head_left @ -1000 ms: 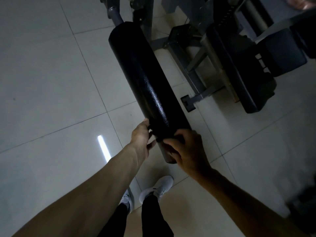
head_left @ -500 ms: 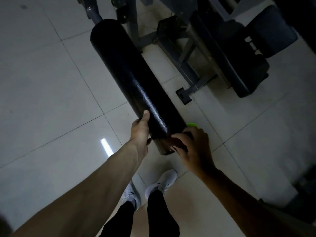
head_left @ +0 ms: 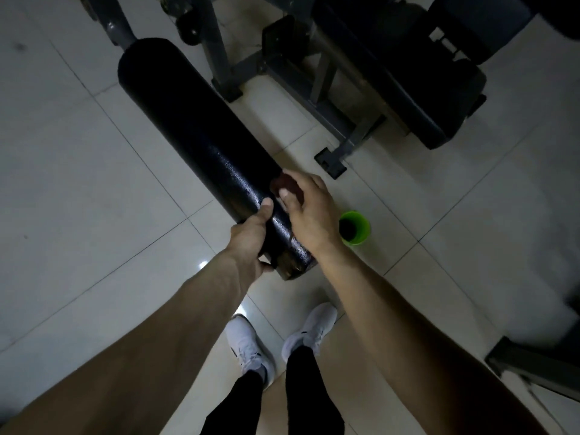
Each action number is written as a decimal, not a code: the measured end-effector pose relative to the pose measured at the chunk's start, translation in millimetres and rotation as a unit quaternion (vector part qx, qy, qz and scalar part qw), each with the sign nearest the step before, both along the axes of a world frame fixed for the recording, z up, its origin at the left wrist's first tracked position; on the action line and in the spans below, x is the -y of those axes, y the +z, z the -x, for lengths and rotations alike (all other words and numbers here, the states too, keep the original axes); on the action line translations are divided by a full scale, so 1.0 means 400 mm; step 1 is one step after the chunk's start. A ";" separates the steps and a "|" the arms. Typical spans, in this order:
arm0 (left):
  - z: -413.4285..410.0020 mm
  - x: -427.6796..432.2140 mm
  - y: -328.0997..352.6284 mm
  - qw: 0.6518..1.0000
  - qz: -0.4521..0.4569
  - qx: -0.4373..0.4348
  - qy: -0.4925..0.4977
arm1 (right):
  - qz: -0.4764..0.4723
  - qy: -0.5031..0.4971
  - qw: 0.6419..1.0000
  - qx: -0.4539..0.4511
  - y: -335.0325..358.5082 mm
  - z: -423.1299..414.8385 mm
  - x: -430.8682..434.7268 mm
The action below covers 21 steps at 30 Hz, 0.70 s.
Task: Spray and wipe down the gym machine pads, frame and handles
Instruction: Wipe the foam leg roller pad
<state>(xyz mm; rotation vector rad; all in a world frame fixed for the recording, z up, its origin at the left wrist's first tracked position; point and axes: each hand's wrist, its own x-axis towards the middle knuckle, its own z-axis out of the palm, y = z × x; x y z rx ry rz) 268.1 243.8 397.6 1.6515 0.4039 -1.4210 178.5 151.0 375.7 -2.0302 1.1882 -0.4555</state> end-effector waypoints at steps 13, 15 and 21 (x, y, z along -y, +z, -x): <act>0.020 0.011 0.025 0.999 -0.032 0.016 0.037 | 0.081 0.052 0.995 0.018 -0.004 0.194 -0.181; 0.014 0.008 0.020 0.999 -0.028 0.001 0.044 | 0.176 0.119 0.977 -0.036 -0.019 0.142 -0.208; 0.010 0.008 0.019 0.999 -0.024 0.011 0.030 | 0.237 0.202 0.950 -0.035 -0.032 0.209 -0.162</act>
